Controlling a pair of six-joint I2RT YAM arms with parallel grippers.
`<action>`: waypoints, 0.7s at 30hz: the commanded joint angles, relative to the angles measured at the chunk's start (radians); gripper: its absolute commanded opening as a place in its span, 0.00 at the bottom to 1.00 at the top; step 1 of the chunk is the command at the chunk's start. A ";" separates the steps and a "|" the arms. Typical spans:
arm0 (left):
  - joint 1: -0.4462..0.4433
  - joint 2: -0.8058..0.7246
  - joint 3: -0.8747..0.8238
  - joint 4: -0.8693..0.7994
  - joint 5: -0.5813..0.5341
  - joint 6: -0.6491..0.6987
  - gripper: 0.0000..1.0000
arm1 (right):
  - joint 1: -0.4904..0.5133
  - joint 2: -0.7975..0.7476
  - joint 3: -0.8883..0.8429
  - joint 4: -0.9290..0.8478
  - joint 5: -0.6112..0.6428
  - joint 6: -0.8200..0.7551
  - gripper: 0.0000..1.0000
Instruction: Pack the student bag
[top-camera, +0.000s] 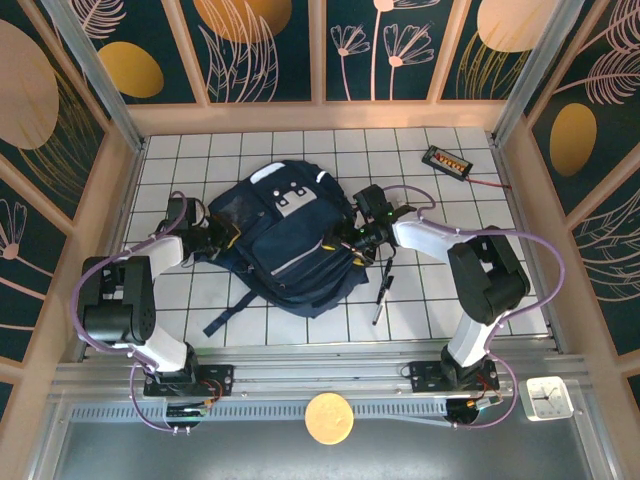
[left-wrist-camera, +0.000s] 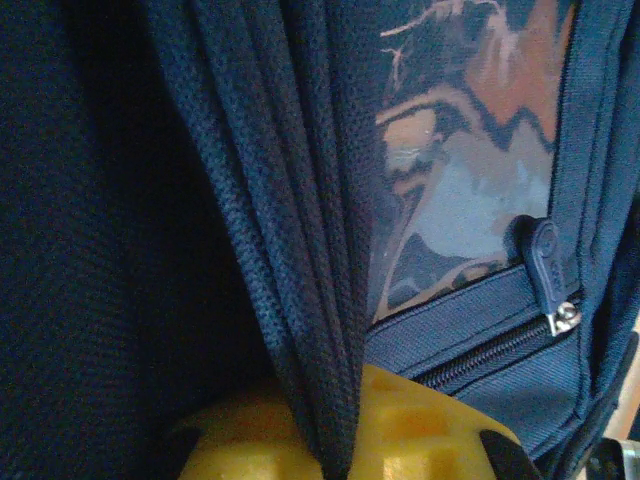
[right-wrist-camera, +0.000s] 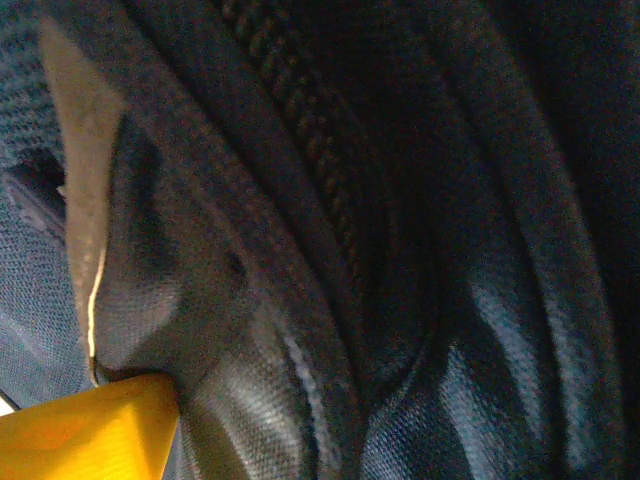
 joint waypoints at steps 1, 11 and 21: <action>-0.002 -0.039 0.003 0.018 0.032 -0.015 0.00 | -0.038 0.034 0.055 0.016 0.014 -0.030 0.81; -0.003 -0.380 -0.056 0.068 -0.044 -0.296 0.00 | -0.170 0.158 0.401 -0.096 0.012 -0.148 0.75; -0.054 -0.490 -0.092 0.104 -0.146 -0.466 0.00 | 0.081 -0.118 0.404 -0.322 0.367 -0.210 0.82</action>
